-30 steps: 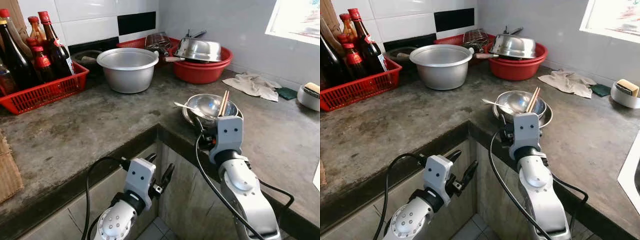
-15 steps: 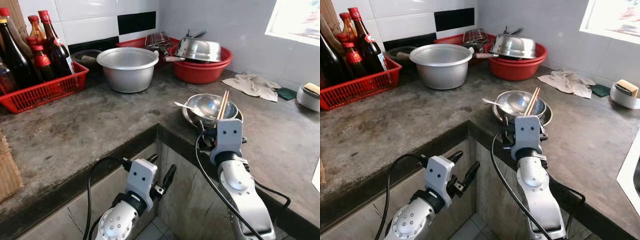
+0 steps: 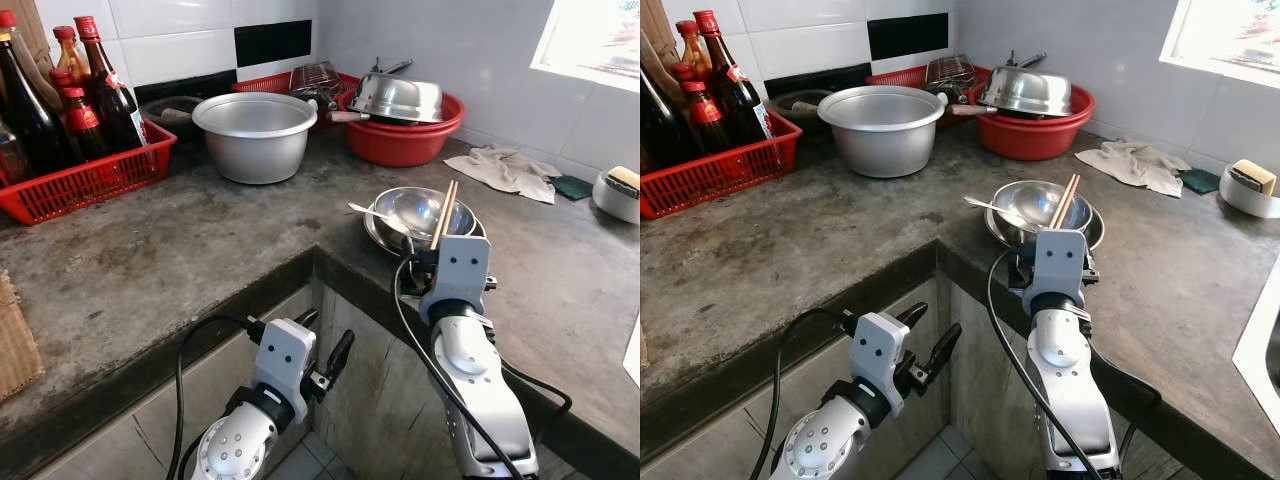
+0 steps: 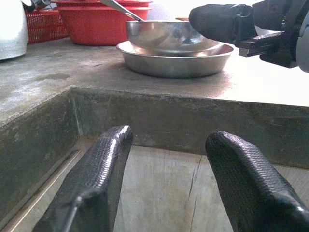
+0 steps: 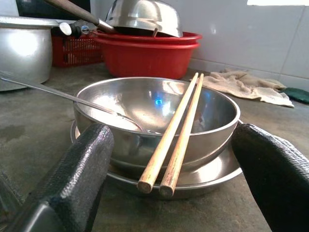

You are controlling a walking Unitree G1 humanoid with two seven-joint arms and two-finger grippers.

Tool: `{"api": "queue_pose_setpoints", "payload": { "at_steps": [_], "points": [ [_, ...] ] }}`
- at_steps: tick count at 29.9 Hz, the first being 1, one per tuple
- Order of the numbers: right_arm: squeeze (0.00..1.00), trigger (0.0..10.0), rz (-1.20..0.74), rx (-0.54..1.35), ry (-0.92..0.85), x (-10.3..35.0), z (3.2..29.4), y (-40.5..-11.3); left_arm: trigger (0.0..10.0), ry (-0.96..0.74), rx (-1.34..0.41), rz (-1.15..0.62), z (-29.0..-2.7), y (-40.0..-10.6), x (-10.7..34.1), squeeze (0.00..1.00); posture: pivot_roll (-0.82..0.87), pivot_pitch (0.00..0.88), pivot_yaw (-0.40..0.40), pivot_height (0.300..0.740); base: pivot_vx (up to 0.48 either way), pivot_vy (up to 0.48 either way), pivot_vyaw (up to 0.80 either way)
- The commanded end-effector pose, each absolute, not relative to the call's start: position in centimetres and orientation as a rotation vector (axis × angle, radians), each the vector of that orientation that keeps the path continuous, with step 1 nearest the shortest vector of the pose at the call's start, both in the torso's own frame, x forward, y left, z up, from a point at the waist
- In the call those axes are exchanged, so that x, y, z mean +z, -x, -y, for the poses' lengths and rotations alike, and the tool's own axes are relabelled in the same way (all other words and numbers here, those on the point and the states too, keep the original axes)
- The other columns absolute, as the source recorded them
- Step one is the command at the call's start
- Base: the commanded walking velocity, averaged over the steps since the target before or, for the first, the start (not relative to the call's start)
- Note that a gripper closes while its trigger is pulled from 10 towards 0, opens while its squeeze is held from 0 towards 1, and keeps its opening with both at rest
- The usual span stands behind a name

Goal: Kitchen organization

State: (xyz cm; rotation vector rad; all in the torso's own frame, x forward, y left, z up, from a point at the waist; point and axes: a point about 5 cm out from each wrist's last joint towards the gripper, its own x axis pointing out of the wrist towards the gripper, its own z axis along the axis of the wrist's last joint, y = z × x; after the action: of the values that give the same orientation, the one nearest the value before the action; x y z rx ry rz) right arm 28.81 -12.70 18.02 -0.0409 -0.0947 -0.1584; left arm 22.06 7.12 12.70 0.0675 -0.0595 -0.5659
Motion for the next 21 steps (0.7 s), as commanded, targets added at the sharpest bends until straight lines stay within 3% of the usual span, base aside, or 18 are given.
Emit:
{"api": "queue_pose_setpoints", "payload": {
  "at_steps": [1,3,4,5,6,9,12,13,14,15,16,21],
  "points": [
    [0.0,10.0,0.08,-0.17,0.032,17.99,12.87,-29.09,10.0,-0.064,-0.571,0.065,-7.01,-21.94,12.8,0.0,0.08,0.026,-0.065,0.74,0.0,0.0,0.0],
    [0.0,10.0,0.079,-0.169,0.03,18.0,12.85,-29.13,10.0,-0.064,-0.572,0.065,-7.0,-21.94,12.8,0.0,0.08,0.026,-0.066,0.74,0.0,0.0,0.0],
    [0.0,6.4,0.076,-0.168,0.027,17.98,12.77,-29.17,10.0,-0.065,-0.572,0.064,-6.99,-21.95,12.8,0.0,0.09,0.026,-0.068,0.74,0.0,0.0,0.0],
    [0.0,4.9,0.073,-0.164,0.027,17.94,12.7,-29.19,10.0,-0.065,-0.572,0.064,-7.0,-21.95,12.79,0.0,0.09,0.026,-0.068,0.74,0.0,0.0,0.0],
    [0.0,4.7,0.069,-0.162,0.028,17.88,12.65,-29.2,10.0,-0.065,-0.572,0.064,-7.0,-21.96,12.78,0.0,0.08,0.025,-0.065,0.74,0.0,0.0,0.0],
    [0.0,4.8,0.061,-0.156,0.027,17.76,12.54,-29.21,10.0,-0.065,-0.571,0.064,-7.01,-21.98,12.8,0.0,0.09,0.027,-0.067,0.74,0.0,0.0,0.0],
    [0.0,5.7,0.053,-0.15,0.026,17.65,12.47,-29.24,10.0,-0.065,-0.571,0.063,-7.02,-21.98,12.79,0.0,0.09,0.027,-0.067,0.74,0.0,0.0,0.0],
    [0.0,7.4,0.048,-0.146,0.025,17.59,12.44,-29.24,10.0,-0.065,-0.571,0.063,-7.02,-21.96,12.77,0.0,0.08,0.027,-0.067,0.74,0.0,0.0,0.0],
    [0.0,7.4,0.045,-0.144,0.025,17.56,12.42,-29.25,10.0,-0.065,-0.572,0.063,-7.02,-21.96,12.77,0.0,0.09,0.028,-0.067,0.74,0.0,0.0,0.0],
    [0.0,8.9,0.042,-0.142,0.026,17.52,12.41,-29.26,10.0,-0.065,-0.571,0.063,-7.03,-21.97,12.78,0.0,0.09,0.028,-0.067,0.74,0.0,0.0,0.0],
    [0.0,9.7,0.038,-0.139,0.026,17.47,12.4,-29.28,10.0,-0.065,-0.57,0.063,-7.04,-21.97,12.78,0.0,0.09,0.027,-0.066,0.74,0.0,0.0,0.0],
    [0.0,10.0,0.03,-0.135,0.026,17.34,12.37,-29.33,10.0,-0.065,-0.57,0.063,-7.07,-21.97,12.78,0.0,0.09,0.027,-0.066,0.74,0.0,0.0,0.0]
  ]
}}
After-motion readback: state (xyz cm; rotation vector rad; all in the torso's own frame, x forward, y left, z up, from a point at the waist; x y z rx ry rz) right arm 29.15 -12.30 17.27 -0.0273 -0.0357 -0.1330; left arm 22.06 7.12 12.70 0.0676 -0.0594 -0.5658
